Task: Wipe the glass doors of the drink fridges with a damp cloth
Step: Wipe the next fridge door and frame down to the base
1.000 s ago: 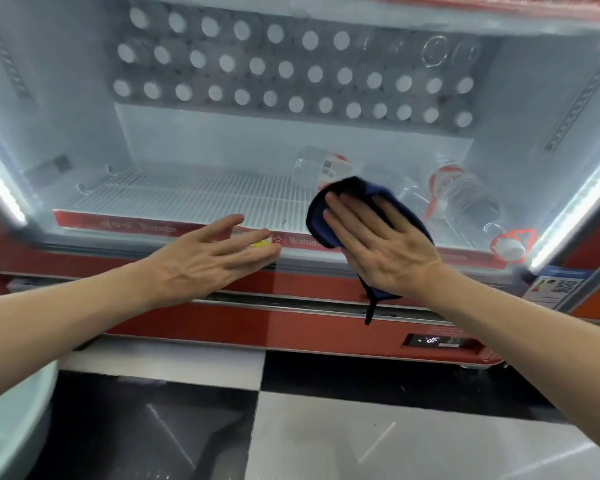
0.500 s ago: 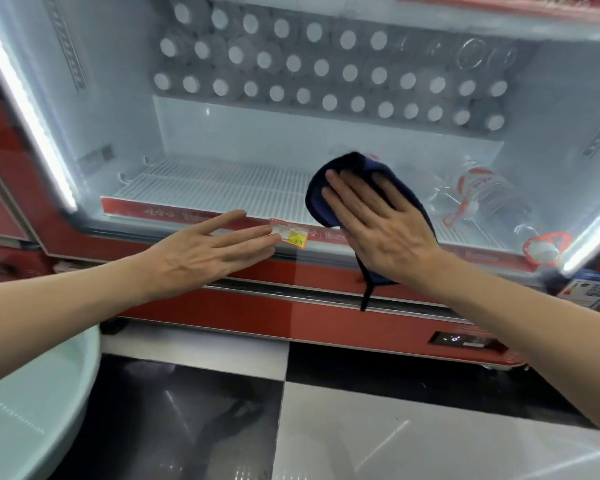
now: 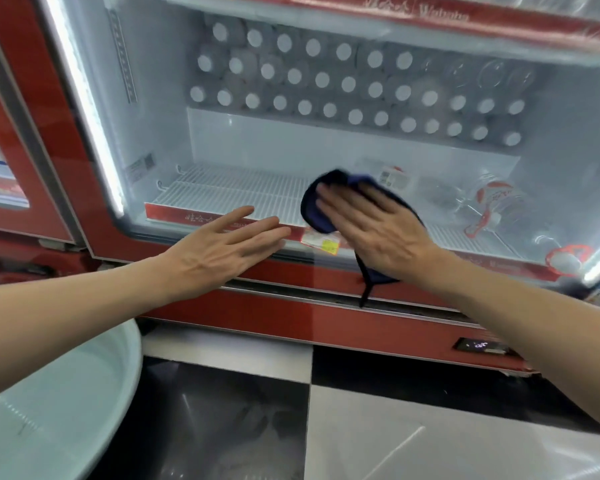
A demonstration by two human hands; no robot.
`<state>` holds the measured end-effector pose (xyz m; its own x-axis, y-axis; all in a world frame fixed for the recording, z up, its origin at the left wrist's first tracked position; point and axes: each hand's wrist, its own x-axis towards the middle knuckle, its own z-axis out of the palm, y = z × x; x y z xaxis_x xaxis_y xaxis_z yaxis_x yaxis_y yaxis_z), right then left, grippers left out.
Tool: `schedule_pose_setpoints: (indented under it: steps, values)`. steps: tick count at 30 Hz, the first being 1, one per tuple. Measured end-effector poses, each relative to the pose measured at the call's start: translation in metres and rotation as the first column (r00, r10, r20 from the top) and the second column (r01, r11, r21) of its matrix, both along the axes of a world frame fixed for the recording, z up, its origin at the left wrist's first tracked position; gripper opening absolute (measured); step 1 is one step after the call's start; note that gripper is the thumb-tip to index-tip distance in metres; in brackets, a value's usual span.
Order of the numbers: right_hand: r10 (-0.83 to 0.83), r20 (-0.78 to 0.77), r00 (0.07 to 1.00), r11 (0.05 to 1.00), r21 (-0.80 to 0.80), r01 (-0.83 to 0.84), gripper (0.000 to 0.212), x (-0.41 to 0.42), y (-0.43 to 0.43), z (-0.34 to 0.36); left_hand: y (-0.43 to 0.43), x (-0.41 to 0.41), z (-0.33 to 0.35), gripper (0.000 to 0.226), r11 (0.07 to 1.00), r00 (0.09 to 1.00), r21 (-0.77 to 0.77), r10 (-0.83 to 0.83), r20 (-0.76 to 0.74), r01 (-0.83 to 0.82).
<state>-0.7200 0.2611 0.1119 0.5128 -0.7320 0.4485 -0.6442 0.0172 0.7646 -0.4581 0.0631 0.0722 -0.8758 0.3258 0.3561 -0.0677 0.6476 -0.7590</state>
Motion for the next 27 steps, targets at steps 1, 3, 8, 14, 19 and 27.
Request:
schedule_pose_setpoints:
  steps: [1, 3, 8, 14, 19, 27]
  values:
    - [0.006, 0.016, 1.0, 0.996, -0.089, -0.004, 0.053, 0.003, -0.005, 0.006, -0.005, 0.006, 0.0, 0.088, 1.0, 1.0, 0.012, 0.011, -0.004, -0.011]
    - [-0.019, -0.004, 1.0, 0.987, -0.159, 0.018, 0.057, 0.005, -0.007, 0.001, -0.01, 0.012, -0.001, 0.088, 0.999, 0.999, 0.039, 0.032, 0.01, -0.033]
    - [0.014, -0.368, 0.93, 0.95, 0.296, 0.103, 0.068, -0.001, -0.001, -0.049, -0.013, 0.016, -0.001, 0.086, 0.995, 0.998, 0.091, 0.035, 0.061, -0.041]
    - [-0.034, -0.357, 0.934, 0.958, 0.255, 0.132, 0.065, 0.005, -0.008, -0.028, -0.016, 0.029, 0.003, 0.08, 0.988, 0.998, 0.141, 0.062, 0.02, -0.064]
    - [-0.022, -0.009, 1.0, 0.999, -0.023, 0.022, 0.053, 0.037, -0.037, 0.014, -0.029, 0.052, -0.009, 0.079, 0.971, 0.987, 0.202, 0.145, -0.073, -0.128]
    - [0.069, -0.463, 0.884, 0.933, 0.344, 0.107, 0.064, 0.03, -0.036, -0.061, -0.043, 0.055, -0.026, 0.09, 0.959, 0.982, 0.229, 0.18, -0.048, -0.165]
